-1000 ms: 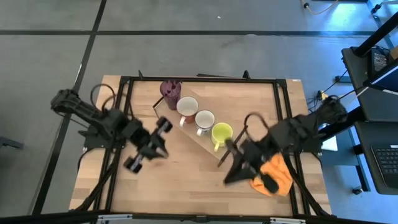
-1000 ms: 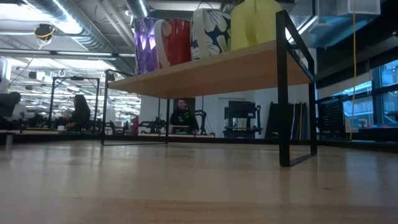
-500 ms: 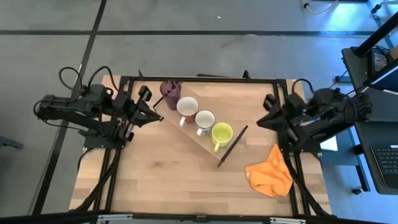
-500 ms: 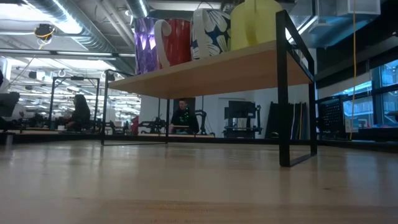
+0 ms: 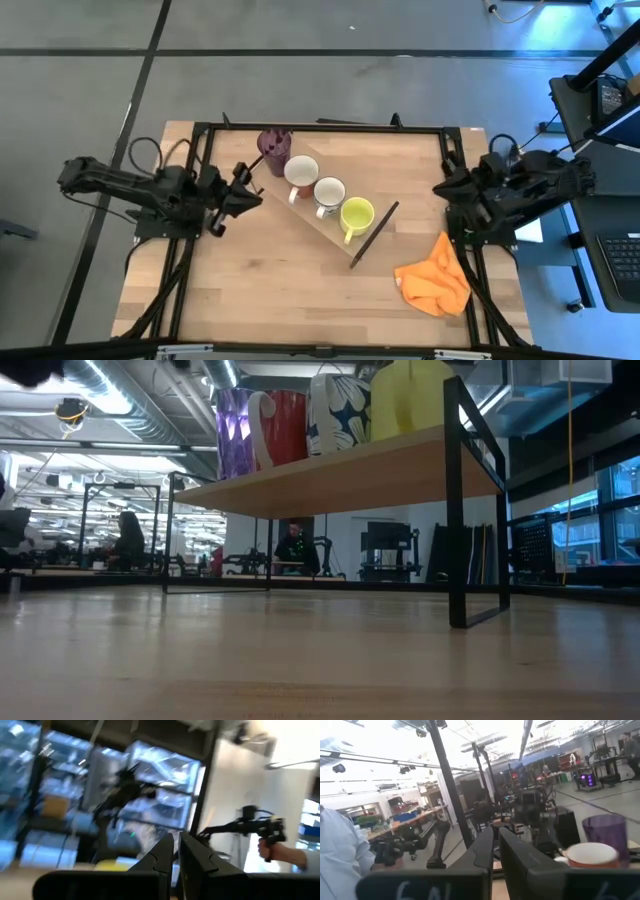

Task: Stack small to large cups/mugs on shelf
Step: Return to Home Position

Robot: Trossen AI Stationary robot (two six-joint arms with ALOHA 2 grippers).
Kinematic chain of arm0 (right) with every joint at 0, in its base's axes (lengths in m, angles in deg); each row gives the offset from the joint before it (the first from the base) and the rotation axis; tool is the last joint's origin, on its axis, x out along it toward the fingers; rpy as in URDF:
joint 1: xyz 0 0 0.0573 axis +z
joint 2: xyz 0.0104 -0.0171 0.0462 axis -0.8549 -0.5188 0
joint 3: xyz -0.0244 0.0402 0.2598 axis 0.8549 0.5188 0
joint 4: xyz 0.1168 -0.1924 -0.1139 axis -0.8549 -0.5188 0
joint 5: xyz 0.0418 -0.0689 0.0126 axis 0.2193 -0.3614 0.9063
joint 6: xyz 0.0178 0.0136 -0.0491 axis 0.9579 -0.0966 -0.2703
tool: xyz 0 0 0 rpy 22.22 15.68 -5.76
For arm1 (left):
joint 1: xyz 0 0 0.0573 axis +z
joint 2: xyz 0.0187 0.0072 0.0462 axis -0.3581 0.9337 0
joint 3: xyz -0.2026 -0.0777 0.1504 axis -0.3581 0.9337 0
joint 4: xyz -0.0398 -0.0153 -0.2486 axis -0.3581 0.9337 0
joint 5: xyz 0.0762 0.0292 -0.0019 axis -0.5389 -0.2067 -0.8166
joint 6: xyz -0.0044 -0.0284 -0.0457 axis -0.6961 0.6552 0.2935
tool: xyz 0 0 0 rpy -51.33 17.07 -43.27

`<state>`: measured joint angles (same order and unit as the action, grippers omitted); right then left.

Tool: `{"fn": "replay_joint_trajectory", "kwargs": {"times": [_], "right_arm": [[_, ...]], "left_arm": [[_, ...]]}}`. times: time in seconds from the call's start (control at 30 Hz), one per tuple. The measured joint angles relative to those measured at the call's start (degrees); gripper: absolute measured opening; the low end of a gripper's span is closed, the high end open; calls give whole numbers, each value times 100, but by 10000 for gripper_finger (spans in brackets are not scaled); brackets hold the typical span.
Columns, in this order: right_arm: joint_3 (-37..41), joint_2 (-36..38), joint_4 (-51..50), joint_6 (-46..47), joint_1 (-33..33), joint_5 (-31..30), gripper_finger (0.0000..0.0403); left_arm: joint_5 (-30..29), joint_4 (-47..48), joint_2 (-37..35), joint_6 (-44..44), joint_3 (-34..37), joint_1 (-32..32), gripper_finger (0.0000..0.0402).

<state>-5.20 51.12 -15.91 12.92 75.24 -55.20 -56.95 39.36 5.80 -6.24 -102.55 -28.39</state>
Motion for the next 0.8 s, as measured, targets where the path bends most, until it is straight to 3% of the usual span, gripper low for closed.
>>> {"fn": "replay_joint_trajectory", "kwargs": {"times": [0.17, 0.47, 0.63, 0.8], "right_arm": [[52, 765, -613, 79, 2, 4, 32], [55, 1512, -1576, -104, 2, -154, 32], [161, 1775, -1628, -89, 4, -153, 32], [859, 2156, -1019, -85, 4, -154, 32]], "left_arm": [[-411, -578, -13, 261, 764, -199, 23], [-647, -881, -18, 357, 1180, -211, 23], [-717, -821, -18, 581, 1526, -211, 23], [-954, -984, -16, 1003, 2015, -211, 23]]}}
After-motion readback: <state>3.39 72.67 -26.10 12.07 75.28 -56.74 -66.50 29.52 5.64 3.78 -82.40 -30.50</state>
